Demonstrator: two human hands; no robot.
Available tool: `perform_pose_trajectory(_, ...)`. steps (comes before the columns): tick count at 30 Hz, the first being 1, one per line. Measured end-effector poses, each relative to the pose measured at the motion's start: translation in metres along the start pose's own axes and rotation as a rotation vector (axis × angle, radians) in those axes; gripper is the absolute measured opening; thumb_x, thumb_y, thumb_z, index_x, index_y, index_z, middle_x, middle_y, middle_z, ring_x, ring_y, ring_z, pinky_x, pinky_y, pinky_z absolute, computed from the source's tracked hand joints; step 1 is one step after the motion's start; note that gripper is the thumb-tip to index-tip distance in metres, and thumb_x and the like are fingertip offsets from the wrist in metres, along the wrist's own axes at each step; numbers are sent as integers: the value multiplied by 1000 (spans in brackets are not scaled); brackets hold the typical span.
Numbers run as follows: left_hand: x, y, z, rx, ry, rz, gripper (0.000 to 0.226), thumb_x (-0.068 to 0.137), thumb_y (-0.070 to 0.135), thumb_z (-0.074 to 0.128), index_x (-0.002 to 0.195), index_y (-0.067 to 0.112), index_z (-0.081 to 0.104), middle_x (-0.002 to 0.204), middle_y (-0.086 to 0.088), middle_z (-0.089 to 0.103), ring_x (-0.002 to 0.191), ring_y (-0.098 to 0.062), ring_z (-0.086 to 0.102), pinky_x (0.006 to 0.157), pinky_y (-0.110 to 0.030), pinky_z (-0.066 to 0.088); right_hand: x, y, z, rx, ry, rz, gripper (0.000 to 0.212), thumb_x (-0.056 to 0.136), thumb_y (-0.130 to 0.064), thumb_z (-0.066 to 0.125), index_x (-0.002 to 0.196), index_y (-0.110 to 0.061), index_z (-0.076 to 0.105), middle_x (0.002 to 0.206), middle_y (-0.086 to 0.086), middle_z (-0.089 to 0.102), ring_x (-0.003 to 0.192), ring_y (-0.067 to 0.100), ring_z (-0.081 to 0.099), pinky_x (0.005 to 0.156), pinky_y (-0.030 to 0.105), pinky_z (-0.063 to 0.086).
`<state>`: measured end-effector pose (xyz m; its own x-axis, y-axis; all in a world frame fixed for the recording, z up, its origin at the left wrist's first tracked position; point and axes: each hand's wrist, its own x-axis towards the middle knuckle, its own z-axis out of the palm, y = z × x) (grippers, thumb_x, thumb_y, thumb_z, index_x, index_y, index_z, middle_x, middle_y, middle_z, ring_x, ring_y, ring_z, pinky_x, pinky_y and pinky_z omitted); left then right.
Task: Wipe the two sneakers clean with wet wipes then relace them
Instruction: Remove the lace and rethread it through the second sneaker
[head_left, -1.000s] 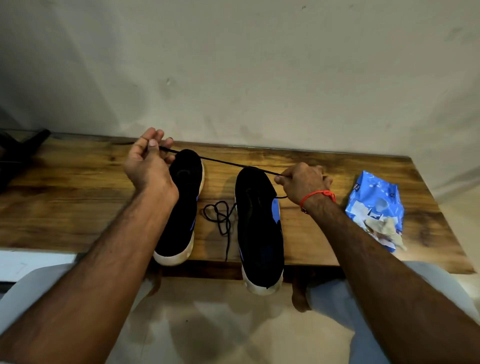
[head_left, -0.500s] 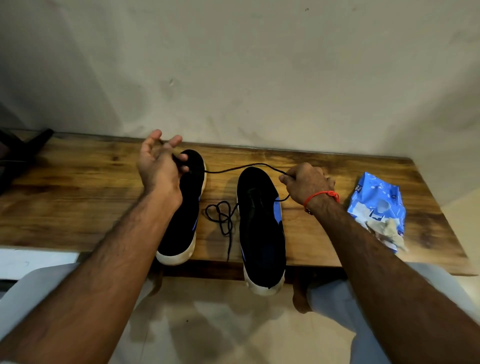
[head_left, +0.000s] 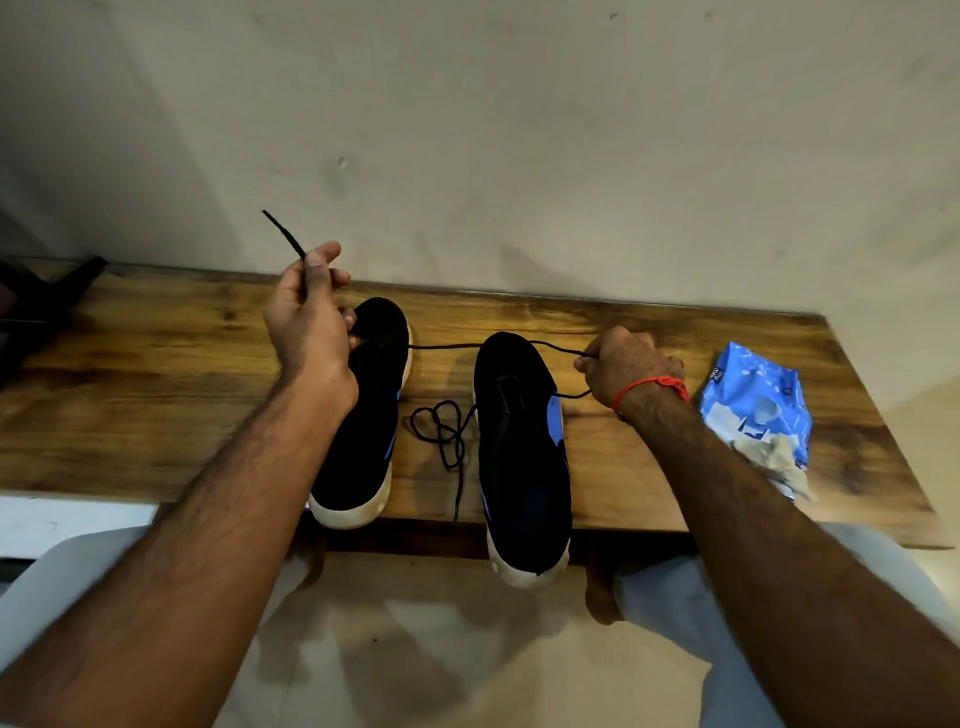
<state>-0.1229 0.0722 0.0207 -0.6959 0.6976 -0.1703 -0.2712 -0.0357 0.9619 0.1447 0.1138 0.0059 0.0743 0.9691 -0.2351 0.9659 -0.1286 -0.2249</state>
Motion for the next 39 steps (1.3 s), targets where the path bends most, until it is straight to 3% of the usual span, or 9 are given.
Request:
perform_pose_trajectory(5, -5, 5, 0, 24, 26, 245, 29, 105, 38, 53, 121, 22, 71, 88, 4, 66, 57, -2, 49, 57, -20, 46, 1, -9, 7, 223, -46, -168, 16, 95, -36, 63, 90, -23, 71, 86, 2, 67, 93, 26, 65, 82, 38, 53)
perform_pose_trajectory(6, -6, 6, 0, 43, 14, 315, 28, 105, 32, 55, 125, 19, 69, 93, 6, 70, 60, -3, 54, 65, -21, 52, -1, -14, 9, 450, -125, -248, 7, 94, -29, 66, 96, -24, 72, 89, 0, 69, 94, 21, 67, 83, 35, 54)
perform_pose_trajectory(9, -11, 4, 2, 138, -46, 479, 28, 104, 22, 56, 130, 20, 66, 86, 10, 75, 72, -8, 69, 84, -14, 51, -5, -26, 10, 906, -352, -467, 59, 89, -16, 72, 142, -31, 49, 136, -2, 61, 127, 4, 54, 108, 23, 40)
perform_pose_trajectory(12, -16, 0, 3, 261, -143, 528, 25, 102, 23, 60, 126, 26, 69, 87, 9, 75, 87, -9, 73, 89, -13, 50, -2, -26, 10, 738, -240, -433, 53, 90, -23, 71, 140, -27, 53, 132, -3, 63, 126, 7, 55, 110, 29, 41)
perform_pose_trajectory(15, -21, -10, 6, 433, -242, 584, 27, 98, 28, 66, 123, 19, 72, 104, 5, 74, 96, -5, 69, 87, -28, 58, -1, -15, 11, 506, -89, -291, 26, 92, -32, 68, 114, -17, 72, 108, -2, 71, 106, 13, 63, 82, 23, 49)
perform_pose_trajectory(20, -39, -38, 18, 593, -417, 495, 24, 100, 31, 61, 121, 36, 71, 74, 11, 72, 59, -6, 65, 54, -34, 57, -10, -9, 21, 341, -217, -252, 35, 88, -50, 68, 98, -17, 73, 96, -3, 66, 92, 13, 60, 71, 25, 47)
perform_pose_trajectory(24, -51, -56, 27, 716, -515, 381, 15, 100, 32, 58, 106, 37, 71, 79, 12, 72, 73, -9, 69, 68, -47, 61, -17, -15, 31, 231, -242, -220, 40, 86, -56, 66, 101, -20, 65, 95, -4, 63, 87, 12, 59, 66, 25, 48)
perform_pose_trajectory(35, -64, -81, 29, 915, -620, 391, 21, 92, 38, 73, 112, 34, 77, 111, 18, 75, 107, 2, 65, 80, -14, 51, -20, -18, 36, 288, -165, -203, 26, 90, -33, 63, 79, -11, 73, 72, 7, 68, 62, 18, 62, 47, 23, 39)
perform_pose_trajectory(39, -65, -88, 31, 1074, -648, 335, 19, 93, 43, 70, 110, 39, 77, 108, 19, 73, 101, 0, 63, 72, -22, 54, -20, -14, 38, 398, -170, -156, 23, 91, -28, 64, 78, -13, 75, 68, 1, 64, 59, 11, 56, 48, 21, 40)
